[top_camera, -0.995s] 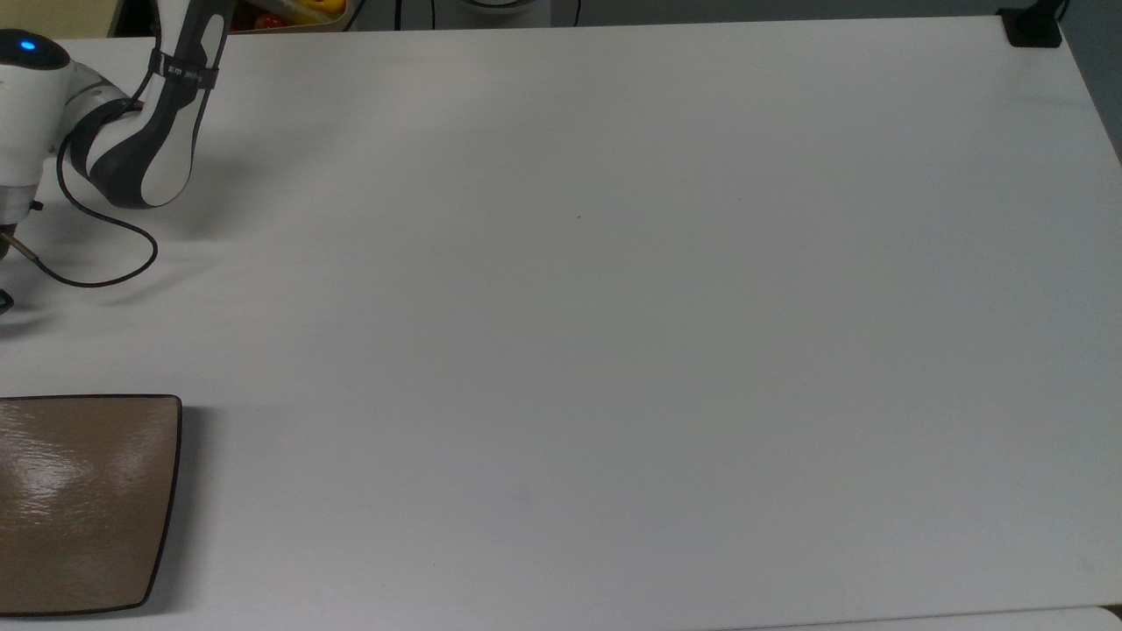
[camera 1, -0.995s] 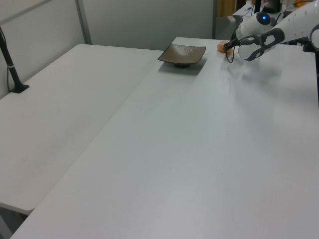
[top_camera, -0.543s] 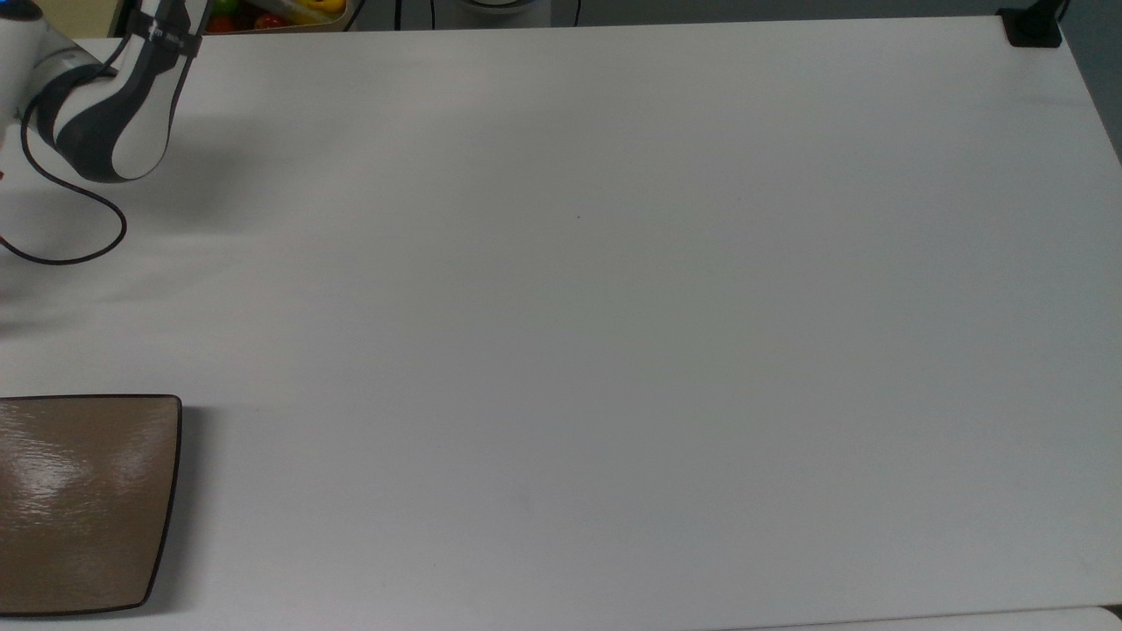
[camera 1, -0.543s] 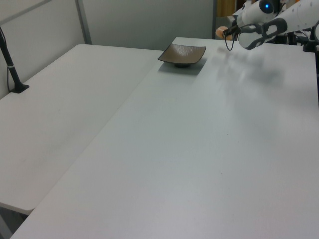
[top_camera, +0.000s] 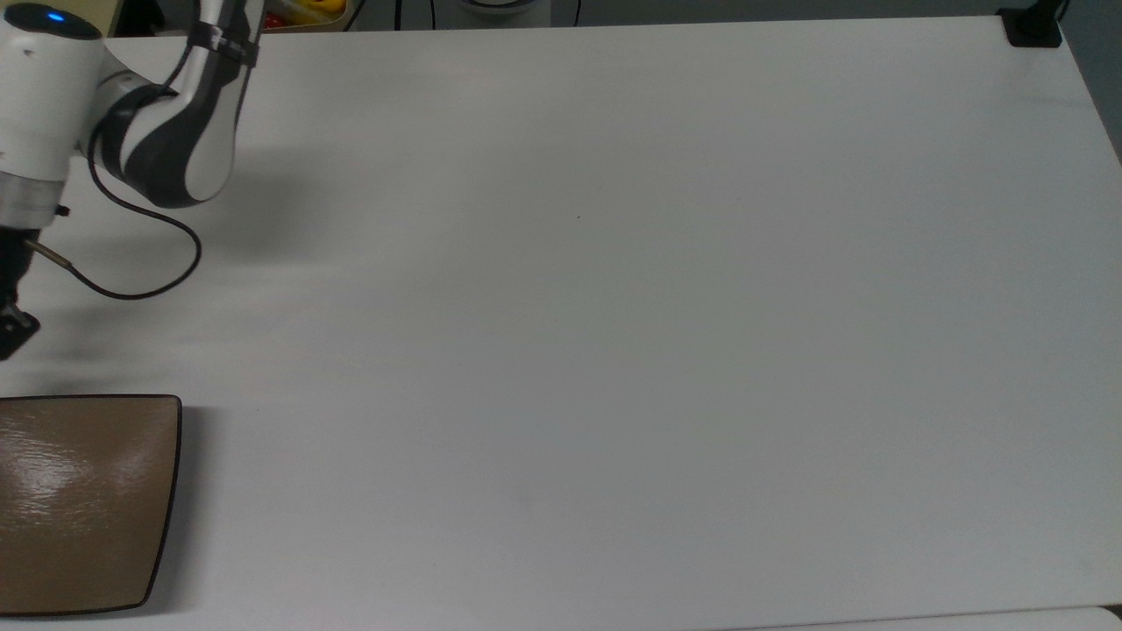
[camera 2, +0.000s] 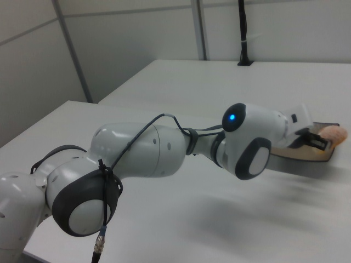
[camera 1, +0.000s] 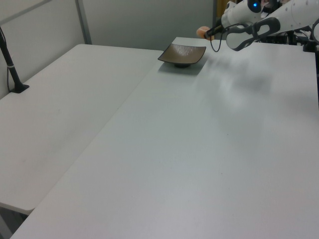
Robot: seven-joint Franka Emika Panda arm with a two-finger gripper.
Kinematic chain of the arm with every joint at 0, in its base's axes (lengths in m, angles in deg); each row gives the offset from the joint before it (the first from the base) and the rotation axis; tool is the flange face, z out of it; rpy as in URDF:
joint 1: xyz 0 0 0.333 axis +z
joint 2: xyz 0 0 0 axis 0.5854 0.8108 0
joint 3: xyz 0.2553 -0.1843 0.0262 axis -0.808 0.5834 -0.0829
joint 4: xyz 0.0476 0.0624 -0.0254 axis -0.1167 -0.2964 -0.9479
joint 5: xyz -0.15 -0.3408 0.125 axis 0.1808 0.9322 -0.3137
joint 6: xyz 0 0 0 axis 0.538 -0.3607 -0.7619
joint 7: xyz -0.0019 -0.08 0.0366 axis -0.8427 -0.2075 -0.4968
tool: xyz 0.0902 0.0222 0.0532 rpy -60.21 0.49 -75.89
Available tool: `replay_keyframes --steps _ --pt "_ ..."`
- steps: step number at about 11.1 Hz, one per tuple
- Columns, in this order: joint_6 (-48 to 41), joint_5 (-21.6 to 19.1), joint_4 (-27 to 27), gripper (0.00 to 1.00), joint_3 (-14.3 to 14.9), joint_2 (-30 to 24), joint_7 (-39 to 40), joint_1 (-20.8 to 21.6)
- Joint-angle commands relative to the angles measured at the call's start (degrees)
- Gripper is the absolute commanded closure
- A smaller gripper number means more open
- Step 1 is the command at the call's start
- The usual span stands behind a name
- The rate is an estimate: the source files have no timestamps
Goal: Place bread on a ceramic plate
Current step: 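Lift the bread roll and carry it over the brown plate, then lower the bread roll onto the plate and open the gripper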
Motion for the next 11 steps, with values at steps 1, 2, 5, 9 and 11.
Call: replay_keyframes --steps 1,2,5,9,11 --pt "0.87 0.19 -1.58 0.68 0.76 -0.49 0.47 3.08" --pt "0.96 0.10 -1.41 0.68 1.55 0.73 0.38 5.45" --pt "1.04 -0.16 -0.44 0.68 3.04 1.36 -0.06 8.71" --pt "1.05 -1.31 -0.35 0.33 3.32 1.71 -0.15 9.34" --pt "1.13 -1.31 -0.35 0.24 3.40 1.88 -0.15 9.34"
